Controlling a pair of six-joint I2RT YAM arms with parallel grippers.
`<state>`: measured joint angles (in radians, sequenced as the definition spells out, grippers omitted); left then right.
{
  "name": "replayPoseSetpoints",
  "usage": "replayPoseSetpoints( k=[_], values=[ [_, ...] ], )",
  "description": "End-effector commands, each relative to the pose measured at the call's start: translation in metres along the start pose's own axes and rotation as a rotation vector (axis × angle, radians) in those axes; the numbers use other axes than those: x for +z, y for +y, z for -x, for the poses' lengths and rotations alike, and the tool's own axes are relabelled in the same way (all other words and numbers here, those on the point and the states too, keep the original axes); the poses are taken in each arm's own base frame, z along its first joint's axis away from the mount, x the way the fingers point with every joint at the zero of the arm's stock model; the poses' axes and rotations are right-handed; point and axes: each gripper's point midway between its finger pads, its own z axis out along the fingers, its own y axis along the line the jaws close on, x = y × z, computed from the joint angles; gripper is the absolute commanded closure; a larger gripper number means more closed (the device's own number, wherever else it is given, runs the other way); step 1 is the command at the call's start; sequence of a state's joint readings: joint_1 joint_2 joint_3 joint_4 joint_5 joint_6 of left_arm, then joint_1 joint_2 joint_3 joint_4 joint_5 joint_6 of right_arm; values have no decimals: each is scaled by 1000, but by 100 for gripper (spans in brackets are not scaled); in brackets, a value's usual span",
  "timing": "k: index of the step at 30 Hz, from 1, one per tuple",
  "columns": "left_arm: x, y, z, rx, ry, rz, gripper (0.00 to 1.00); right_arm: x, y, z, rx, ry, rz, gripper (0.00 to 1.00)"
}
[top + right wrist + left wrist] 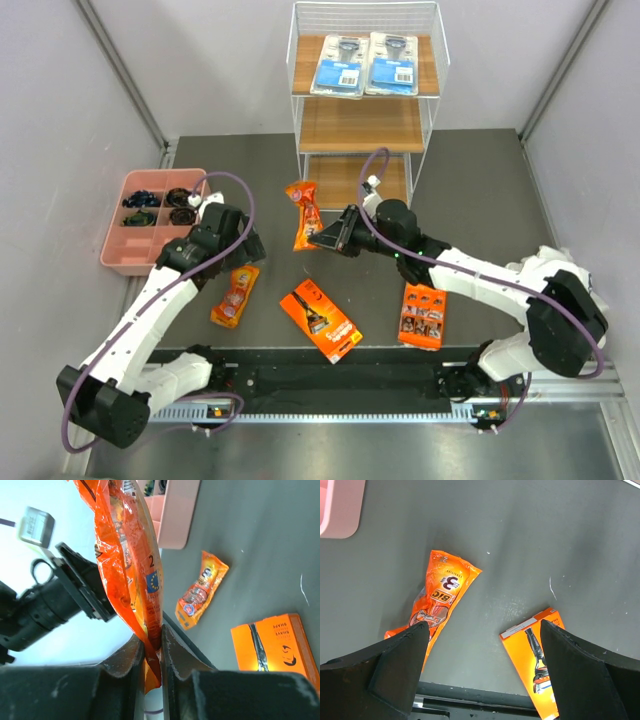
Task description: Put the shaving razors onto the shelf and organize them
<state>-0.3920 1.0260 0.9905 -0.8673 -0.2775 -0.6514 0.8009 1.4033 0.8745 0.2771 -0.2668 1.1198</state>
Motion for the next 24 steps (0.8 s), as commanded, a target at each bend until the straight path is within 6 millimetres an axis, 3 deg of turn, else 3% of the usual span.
replayPoseSetpoints(
  k=[1,10,24],
  values=[
    [3,-3,5,2,-23,-18,4,-8,47,31,-35,-49,126,100],
    [6,-4,1,3,-14,-23,4,2,54,64,7,-66,173,100],
    [4,-2,0,6,-20,-23,4,14,61,137,48,-150,213,100]
  ],
)
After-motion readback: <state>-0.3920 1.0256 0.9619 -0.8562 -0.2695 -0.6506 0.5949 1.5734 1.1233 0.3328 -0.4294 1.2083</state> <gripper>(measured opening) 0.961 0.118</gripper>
